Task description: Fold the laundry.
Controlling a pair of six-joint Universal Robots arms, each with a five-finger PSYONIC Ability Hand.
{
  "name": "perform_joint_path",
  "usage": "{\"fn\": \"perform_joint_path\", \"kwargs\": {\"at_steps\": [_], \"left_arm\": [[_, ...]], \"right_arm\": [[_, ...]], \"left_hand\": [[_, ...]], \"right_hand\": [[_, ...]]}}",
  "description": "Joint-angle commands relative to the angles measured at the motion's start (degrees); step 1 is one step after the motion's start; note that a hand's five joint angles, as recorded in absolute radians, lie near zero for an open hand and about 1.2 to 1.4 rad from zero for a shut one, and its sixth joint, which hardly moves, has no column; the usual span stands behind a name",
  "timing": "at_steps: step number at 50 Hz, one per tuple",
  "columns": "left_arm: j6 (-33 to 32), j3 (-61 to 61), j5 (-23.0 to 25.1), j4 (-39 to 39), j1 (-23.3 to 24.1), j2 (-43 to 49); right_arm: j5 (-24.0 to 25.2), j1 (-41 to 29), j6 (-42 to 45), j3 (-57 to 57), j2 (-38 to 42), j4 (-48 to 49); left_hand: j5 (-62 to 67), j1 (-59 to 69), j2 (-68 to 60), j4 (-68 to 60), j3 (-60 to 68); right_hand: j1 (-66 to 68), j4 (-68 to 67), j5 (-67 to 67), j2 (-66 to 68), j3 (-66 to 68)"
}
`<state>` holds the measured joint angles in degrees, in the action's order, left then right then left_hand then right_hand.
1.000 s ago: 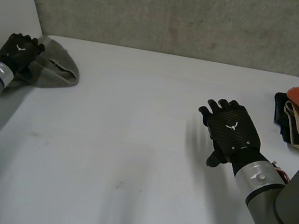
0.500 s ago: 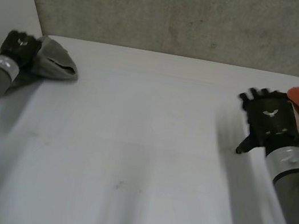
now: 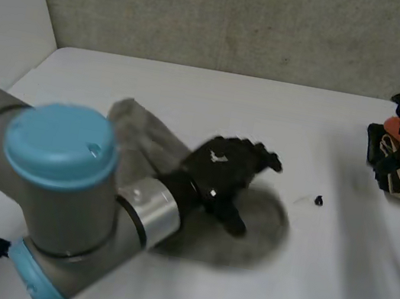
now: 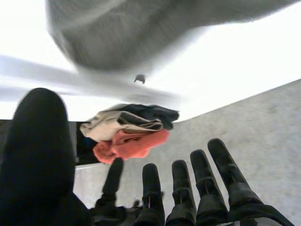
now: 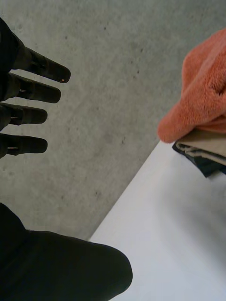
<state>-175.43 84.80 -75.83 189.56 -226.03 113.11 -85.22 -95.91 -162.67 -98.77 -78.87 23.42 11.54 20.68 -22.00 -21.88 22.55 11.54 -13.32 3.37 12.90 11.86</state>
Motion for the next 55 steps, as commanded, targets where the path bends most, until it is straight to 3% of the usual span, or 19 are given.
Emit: {"fn": "perform_joint_path", "kwargs": {"at_steps": [1,6,9,12,17,23,27,31,42,55], "left_arm": [[-1.06,-1.57,-3.18,-0.33,-2.65,-3.58],[-2.37,-0.96,-7.74,-0.94,-8.54,-7.1],[-3.69,-0.26,-8.63,-0.94,-9.69,-7.99],[-6.85,1.32,-8.63,-0.77,-11.27,-9.22],[-15.81,3.61,-7.93,-0.77,-16.45,-9.13],[-23.2,3.53,-6.79,-0.68,-18.22,-5.89],[-27.5,2.13,0.57,-0.77,-18.3,0.26],[-29.27,-0.51,3.84,-1.03,-18.39,3.95],[-29.45,0.09,1.04,-3.93,-17.95,6.17],[-29.71,2.03,-7.4,-3.84,-17.86,4.84]], "right_arm": [[4.09,-0.69,0.59,-0.98,0.38,-1.97],[7.42,-0.86,1.03,-0.72,0.38,-5.22],[9.27,-1.12,1.47,-0.37,-0.05,-7.24],[13.13,-3.14,2.52,0.16,-1.02,-12.58],[15.43,-7.18,7.18,0.42,-1.99,-21.21],[12.2,-12.45,9.74,0.69,-1.02,-25.88],[7.98,-15.61,9.65,0.42,1.78,-25.36],[4.72,-18.87,9.65,-0.36,3.98,-22.82],[4.09,-20.99,9.56,-4.23,4.51,-19.91],[4.1,-20.9,9.65,-4.24,4.69,-19.55]], "left_hand": [[-3.58,-2.72,4.05,3.92,-4.6],[-3.08,-2.22,3.55,3.42,-4.1],[-2.91,-2.05,3.38,3.25,-3.93],[-2.24,-1.38,2.71,2.58,-3.26],[-2.07,-1.21,2.53,2.41,-3.09],[-0.39,0.47,0.86,0.73,-1.41],[1.29,2.15,-0.83,-0.95,0.27],[3.64,4.5,-3.18,-3.3,2.62],[13.41,14.26,-12.94,-13.06,12.39],[15.43,16.28,-14.96,-15.08,14.41]], "right_hand": [[-1.54,3.32,-3.37,-2.9,-1.86],[-1.54,3.32,-3.37,-2.9,-1.86],[-1.54,3.32,-3.37,-2.9,-1.86],[-1.54,3.32,-3.37,-2.9,-1.86],[-1.54,3.32,-3.37,-2.9,-1.86],[2.91,-1.13,1.07,1.55,2.59],[2.92,-1.14,1.08,1.56,2.6],[6.6,-4.82,4.77,5.24,6.28],[8.3,-6.52,6.47,6.94,7.98],[8.3,-6.52,6.47,6.94,7.98]]}}
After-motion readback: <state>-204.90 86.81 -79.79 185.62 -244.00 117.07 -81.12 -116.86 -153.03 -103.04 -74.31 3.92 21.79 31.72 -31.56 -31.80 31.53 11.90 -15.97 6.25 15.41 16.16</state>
